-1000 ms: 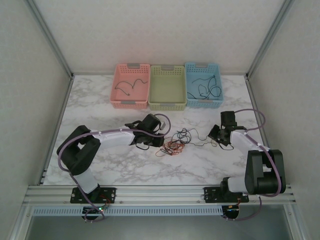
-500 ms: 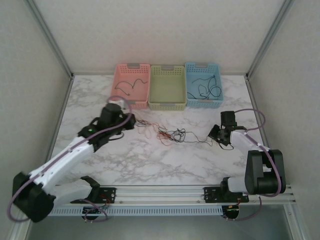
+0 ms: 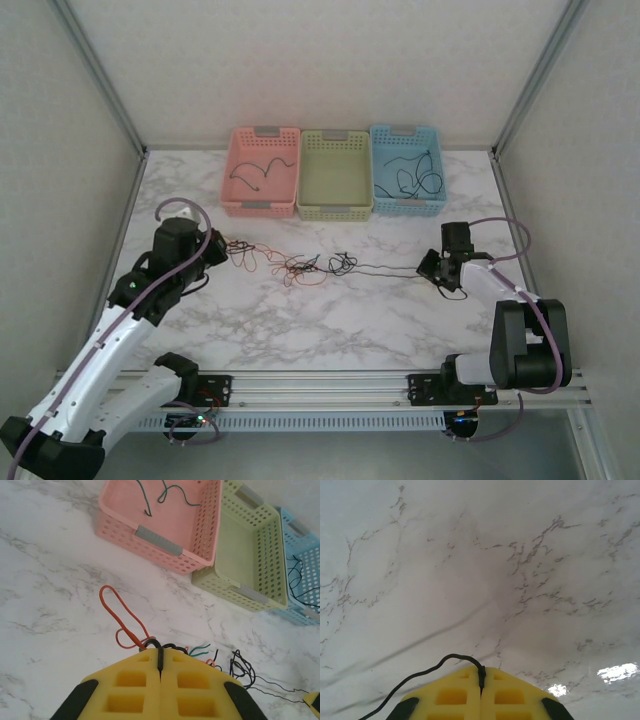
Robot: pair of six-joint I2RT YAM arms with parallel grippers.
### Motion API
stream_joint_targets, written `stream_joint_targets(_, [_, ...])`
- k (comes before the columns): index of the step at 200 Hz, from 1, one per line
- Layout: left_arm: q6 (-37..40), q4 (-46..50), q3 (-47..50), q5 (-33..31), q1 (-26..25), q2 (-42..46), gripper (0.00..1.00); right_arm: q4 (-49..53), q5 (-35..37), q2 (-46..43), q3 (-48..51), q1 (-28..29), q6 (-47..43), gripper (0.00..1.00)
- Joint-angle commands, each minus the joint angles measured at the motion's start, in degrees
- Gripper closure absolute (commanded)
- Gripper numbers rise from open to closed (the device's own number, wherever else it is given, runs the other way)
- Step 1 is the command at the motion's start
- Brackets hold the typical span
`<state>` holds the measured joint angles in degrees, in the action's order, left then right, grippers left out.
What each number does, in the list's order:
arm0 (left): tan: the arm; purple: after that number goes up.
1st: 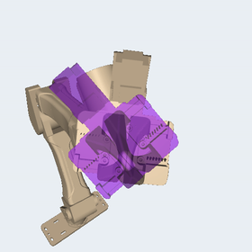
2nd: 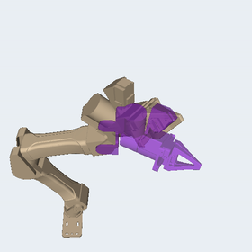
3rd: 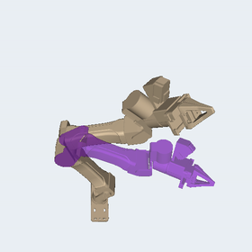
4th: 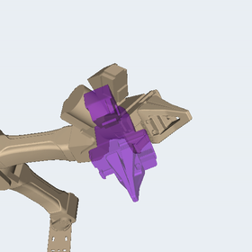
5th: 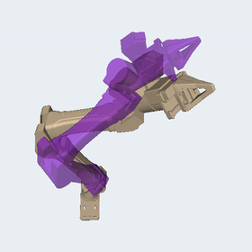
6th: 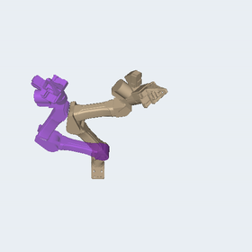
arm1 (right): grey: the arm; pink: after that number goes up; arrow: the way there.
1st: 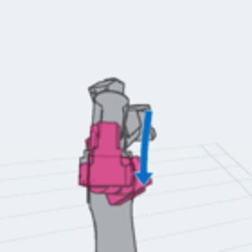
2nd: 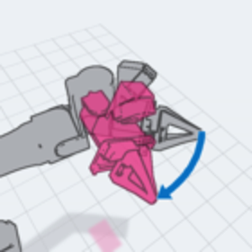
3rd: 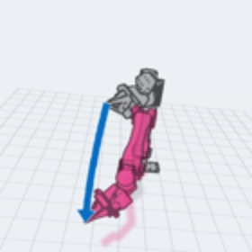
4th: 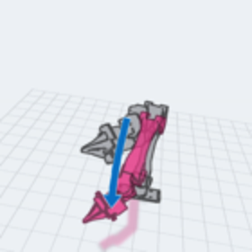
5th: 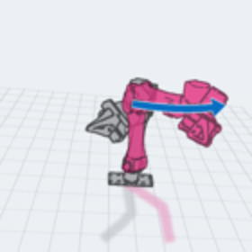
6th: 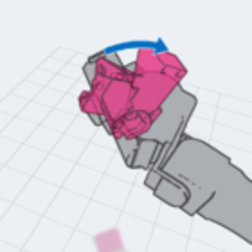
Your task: Untangle the cables
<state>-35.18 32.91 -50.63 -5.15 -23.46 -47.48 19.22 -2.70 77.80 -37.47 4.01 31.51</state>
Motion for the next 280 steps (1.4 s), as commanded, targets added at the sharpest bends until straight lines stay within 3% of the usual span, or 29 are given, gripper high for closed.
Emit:
stream_joint_targets(1, [2.94,-1.48,-3.04,8.26,0.56,-0.6,1.0,0.23,0.46,-0.7,0.36,0.36,-0.29,1.0])
stream_joint_targets(35, [5.16,-8.13,-2.19,24.52,0.39,-2.92,1.0,-2.86,-5.4,-6.46,1.22,0.97,-0.86,0.99])
stream_joint_targets(63, [5.92,-9.62,-1.5,29.2,-0.46,-4.22,1.0,-7.57,-10.94,-13.33,1.21,6.04,-2.25,0.74])
stream_joint_targets(86, [6.5,-10.89,-1.23,31.84,-2.23,-6.01,1.0,-12.7,-12.25,-17.82,1.6,15.42,-4.34,0.57])
stream_joint_targets(110, [7.87,-10.82,-1.97,31.47,-5.25,-7.98,1.0,-16.12,-14.45,-20.75,0.91,23.44,-7.56,0.53])
stream_joint_targets(117, [8.18,-10.8,-2.26,31.43,-5.97,-8.51,1.0,-17.55,-15.12,-21.18,0.93,25.78,-8.45,0.37])
stream_joint_targets(121, [8.42,-10.76,-2.52,31.43,-6.33,-8.72,1.0,-18.05,-15.22,-21.33,0.85,27.06,-9.14,0.34])
stream_joint_targets(174, [9.95,-10.95,-4.95,30.87,-9.91,-11.43,1.0,-21.3,-16.24,-14.63,-2.76,40.8,-21.42,0.33])
stream_joint_targets(222, [9.2,-5.31,-5.42,22.6,-9.94,-13.52,1.0,-20.16,-12.31,-5.63,-6.86,42.0,-23.25,0.34])
stream_joint_targets(280, [0.38,-3.33,3.42,9.08,-8.12,-16.97,0.98,-18.01,-11.72,7.37,-13.59,44.03,-27.02,0.32])
